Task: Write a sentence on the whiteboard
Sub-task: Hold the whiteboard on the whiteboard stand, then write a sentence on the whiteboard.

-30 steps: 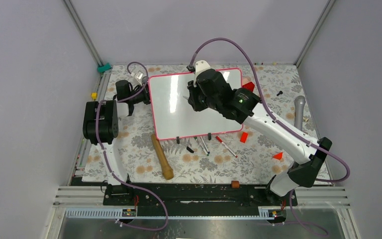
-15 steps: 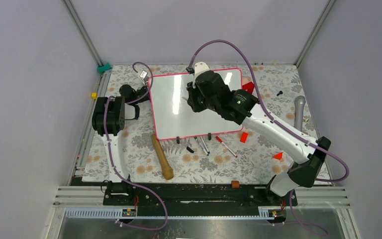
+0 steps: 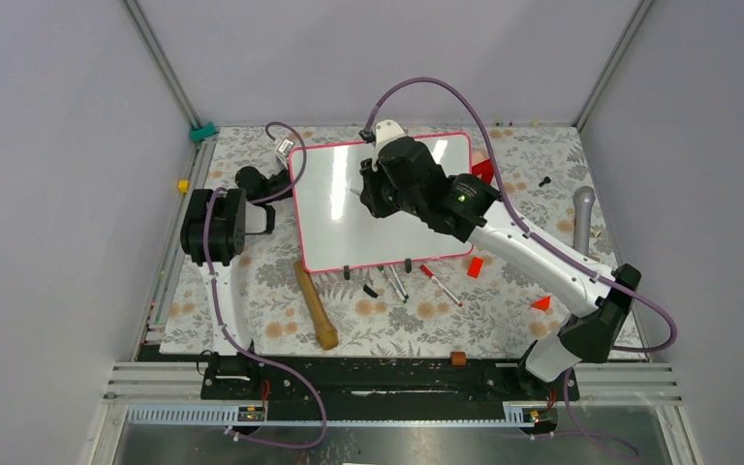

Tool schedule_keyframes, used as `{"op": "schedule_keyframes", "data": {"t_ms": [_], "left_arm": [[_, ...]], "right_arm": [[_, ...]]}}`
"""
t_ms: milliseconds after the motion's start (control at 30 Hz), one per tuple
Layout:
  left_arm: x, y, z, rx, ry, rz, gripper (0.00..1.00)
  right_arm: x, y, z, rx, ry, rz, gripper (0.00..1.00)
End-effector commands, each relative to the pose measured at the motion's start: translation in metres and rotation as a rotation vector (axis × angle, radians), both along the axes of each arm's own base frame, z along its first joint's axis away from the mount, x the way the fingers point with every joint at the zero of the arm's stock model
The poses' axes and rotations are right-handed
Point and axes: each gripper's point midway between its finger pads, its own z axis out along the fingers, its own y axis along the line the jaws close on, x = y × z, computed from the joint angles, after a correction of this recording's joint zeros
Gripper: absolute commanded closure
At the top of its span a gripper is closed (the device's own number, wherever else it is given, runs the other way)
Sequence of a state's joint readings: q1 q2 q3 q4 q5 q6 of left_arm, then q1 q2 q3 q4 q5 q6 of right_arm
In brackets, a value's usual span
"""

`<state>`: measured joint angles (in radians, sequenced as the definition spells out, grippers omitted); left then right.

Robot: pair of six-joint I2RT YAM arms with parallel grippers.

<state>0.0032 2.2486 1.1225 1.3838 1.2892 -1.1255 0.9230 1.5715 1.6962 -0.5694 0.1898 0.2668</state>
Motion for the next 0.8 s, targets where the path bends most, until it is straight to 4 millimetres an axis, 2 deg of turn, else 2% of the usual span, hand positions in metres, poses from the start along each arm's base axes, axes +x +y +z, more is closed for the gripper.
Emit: {"op": "schedule_keyframes", "data": {"t_ms": [0, 200, 467, 767], "left_arm": [[-0.014, -0.008, 0.031, 0.03, -0.214, -0.052, 0.66], [-0.023, -0.012, 0.033, 0.046, -0.264, -0.086, 0.55], [-0.022, -0.013, 0.033, 0.044, -0.261, -0.082, 0.55], [-0.02, -0.012, 0.031, 0.04, -0.246, -0.077, 0.55]], "right_arm": [[0.002, 0.011, 0.011, 0.044, -0.019, 0.014, 1.0], [0.01, 0.02, 0.006, 0.031, -0.015, 0.014, 1.0], [0.036, 0.041, 0.007, 0.004, -0.022, -0.036, 1.0], [0.059, 0.063, -0.006, -0.04, 0.004, -0.07, 1.0]]}}
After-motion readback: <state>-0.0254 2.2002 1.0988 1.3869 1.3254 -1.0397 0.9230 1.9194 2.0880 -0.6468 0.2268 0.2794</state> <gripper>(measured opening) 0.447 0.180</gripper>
